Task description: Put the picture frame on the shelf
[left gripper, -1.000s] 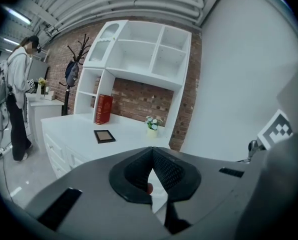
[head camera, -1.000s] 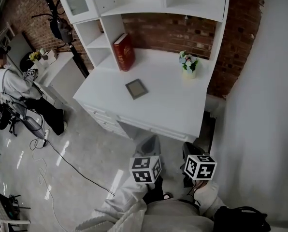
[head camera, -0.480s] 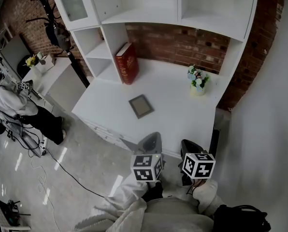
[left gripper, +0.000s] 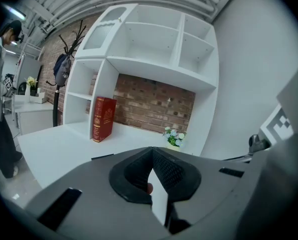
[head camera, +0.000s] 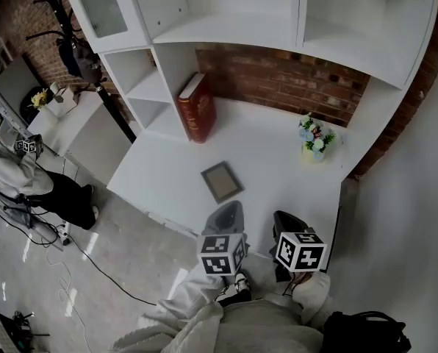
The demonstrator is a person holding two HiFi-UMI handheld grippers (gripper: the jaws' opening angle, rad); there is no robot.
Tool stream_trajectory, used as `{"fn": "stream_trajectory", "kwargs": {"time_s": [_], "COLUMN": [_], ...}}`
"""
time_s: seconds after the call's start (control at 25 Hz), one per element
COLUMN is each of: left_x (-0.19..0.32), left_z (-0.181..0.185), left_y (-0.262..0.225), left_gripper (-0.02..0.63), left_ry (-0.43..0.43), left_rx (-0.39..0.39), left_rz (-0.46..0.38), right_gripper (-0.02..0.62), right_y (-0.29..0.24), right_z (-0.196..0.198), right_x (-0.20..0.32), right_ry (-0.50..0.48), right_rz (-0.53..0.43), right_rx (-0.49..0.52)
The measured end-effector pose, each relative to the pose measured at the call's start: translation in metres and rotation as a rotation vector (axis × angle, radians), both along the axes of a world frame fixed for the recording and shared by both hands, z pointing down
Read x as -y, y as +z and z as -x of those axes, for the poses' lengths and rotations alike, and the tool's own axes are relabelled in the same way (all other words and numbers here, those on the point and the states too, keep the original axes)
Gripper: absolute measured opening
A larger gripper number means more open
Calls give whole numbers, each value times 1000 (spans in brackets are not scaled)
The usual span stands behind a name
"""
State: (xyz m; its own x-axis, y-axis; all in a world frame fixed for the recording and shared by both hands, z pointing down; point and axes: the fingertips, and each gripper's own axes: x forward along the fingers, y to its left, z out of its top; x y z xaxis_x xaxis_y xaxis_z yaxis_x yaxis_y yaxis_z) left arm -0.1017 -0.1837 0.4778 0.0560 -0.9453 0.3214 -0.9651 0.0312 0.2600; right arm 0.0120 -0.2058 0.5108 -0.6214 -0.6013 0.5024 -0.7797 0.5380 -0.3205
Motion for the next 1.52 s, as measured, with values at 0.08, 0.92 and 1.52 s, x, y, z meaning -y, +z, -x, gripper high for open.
{"fn": "stream_trajectory", "kwargs": {"time_s": [0.08, 0.92, 1.52], "left_x": [10, 50, 52], "left_z": [12, 93, 135], "left_y": [6, 56, 118], "left_gripper": [8, 8, 8], "left_ry": [-5, -183, -332], "left_rx": [-12, -47, -93], "left_rz": [10, 137, 244], "right_gripper": [25, 25, 26], "right_y": [4, 50, 108], "right_z": [12, 96, 148], "right_x": [8, 76, 113], "right_ry": [-5, -180, -306], "right_rz": [4, 108, 188], "right_rx": [-8, -31, -113]}}
